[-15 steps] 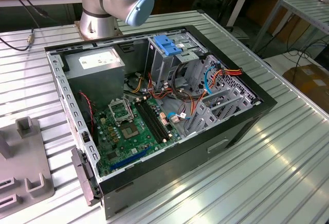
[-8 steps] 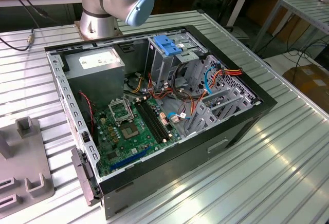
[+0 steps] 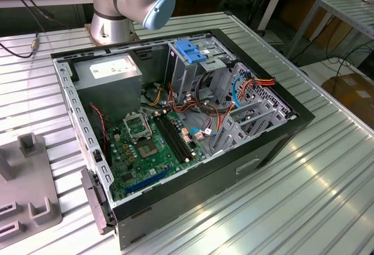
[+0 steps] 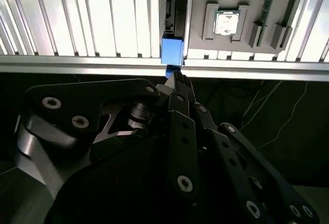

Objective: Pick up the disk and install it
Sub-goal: 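Pick up the disk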

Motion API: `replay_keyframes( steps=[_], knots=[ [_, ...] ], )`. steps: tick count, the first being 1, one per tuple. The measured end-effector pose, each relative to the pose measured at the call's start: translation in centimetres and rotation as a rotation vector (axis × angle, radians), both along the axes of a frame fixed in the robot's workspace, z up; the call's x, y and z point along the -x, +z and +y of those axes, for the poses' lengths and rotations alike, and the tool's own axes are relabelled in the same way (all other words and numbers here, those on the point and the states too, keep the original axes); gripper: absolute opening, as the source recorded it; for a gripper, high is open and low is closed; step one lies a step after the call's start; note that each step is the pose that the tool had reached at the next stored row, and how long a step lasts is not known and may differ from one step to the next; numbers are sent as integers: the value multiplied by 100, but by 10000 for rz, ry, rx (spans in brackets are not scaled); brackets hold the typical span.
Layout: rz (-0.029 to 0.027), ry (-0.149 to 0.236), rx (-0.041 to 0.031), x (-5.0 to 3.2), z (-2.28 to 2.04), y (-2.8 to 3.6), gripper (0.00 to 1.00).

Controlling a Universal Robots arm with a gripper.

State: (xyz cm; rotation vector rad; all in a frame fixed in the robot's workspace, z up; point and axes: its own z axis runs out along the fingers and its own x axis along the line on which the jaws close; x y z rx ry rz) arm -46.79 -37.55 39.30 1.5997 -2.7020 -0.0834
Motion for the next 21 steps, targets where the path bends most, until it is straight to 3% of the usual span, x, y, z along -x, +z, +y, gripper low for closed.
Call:
replay_keyframes(
  steps=[10,18,21],
  knots=[
    [0,1448,0,0,0,-1,10],
    [-9,1990,1,0,0,-5,10],
    [-9,2018,1,0,0,-5,10]
  ],
)
